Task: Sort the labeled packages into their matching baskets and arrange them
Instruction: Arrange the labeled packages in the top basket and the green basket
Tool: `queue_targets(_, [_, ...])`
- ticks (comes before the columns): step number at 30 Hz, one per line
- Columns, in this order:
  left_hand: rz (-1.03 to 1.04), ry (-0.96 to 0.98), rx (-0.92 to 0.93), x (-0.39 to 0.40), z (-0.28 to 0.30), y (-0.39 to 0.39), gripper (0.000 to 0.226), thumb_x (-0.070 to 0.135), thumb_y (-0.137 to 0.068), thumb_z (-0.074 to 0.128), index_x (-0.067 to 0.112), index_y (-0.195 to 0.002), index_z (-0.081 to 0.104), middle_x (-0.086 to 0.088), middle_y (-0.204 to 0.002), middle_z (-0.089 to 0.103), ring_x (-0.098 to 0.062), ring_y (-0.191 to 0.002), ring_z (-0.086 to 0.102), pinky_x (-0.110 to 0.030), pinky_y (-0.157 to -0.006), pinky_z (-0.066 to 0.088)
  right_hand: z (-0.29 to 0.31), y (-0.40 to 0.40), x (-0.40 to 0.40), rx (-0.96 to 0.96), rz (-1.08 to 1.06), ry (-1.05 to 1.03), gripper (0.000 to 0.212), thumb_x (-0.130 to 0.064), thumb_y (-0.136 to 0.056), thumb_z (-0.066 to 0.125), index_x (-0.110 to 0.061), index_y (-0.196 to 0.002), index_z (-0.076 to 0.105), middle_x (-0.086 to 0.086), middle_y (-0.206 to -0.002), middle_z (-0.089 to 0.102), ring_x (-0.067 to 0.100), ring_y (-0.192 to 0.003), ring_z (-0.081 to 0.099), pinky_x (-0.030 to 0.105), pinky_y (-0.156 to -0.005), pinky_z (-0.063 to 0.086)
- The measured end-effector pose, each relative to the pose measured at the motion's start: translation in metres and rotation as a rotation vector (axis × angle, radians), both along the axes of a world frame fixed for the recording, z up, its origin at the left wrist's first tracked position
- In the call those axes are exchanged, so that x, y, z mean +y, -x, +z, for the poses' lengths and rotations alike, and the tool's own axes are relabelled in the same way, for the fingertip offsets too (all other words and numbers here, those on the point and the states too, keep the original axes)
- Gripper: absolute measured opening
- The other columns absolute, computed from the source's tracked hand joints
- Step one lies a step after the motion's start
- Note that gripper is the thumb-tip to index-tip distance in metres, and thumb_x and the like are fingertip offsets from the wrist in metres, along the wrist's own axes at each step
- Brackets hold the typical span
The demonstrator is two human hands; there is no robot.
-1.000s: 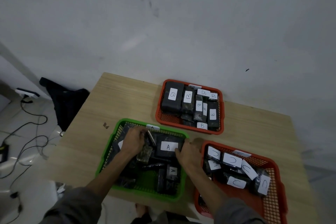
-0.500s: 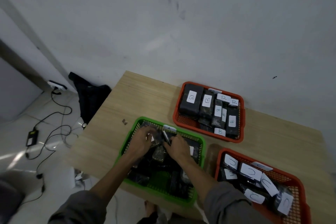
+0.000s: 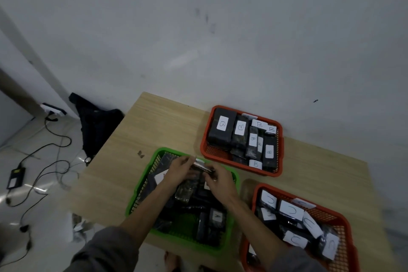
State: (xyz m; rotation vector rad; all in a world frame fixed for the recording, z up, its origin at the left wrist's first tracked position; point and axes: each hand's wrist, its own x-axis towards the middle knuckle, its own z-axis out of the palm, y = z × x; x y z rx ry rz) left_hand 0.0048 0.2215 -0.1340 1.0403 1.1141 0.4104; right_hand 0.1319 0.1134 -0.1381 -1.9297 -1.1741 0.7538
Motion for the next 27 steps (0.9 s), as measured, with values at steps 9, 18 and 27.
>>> queue_targets(9, [-0.068, -0.132, -0.046, -0.010, -0.005, -0.008, 0.016, 0.007, -0.095, 0.058, 0.012, -0.103, 0.071, -0.009, -0.100, 0.074, -0.025, -0.095, 0.070, -0.043, -0.082, 0.058, 0.012, -0.022, -0.009, 0.630, -0.333, -0.041, 0.016, 0.003, -0.089, 0.069, -0.010, -0.098, 0.065, 0.011, -0.108, 0.068, 0.025, -0.096, 0.072, 0.034, -0.079, 0.062])
queue_targets(18, [-0.050, -0.097, -0.071, -0.020, -0.012, -0.023, 0.008, 0.002, -0.090, 0.065, 0.000, -0.097, 0.067, -0.009, -0.099, 0.072, -0.020, -0.093, 0.068, -0.023, -0.070, 0.058, 0.007, -0.038, -0.021, 0.873, -0.534, -0.073, 0.032, 0.001, -0.089, 0.069, -0.008, -0.119, 0.063, 0.009, -0.116, 0.069, 0.019, -0.099, 0.072, 0.030, -0.083, 0.060])
queue_targets(27, [-0.242, -0.013, -0.142, -0.050, -0.015, -0.094, 0.019, 0.004, -0.085, 0.072, -0.007, -0.094, 0.060, -0.019, -0.102, 0.071, -0.026, -0.091, 0.071, -0.029, -0.075, 0.058, -0.009, -0.081, -0.038, 0.959, -0.777, -0.027, 0.036, -0.015, -0.090, 0.072, -0.010, -0.123, 0.058, 0.014, -0.118, 0.068, 0.030, -0.110, 0.067, 0.046, -0.095, 0.056])
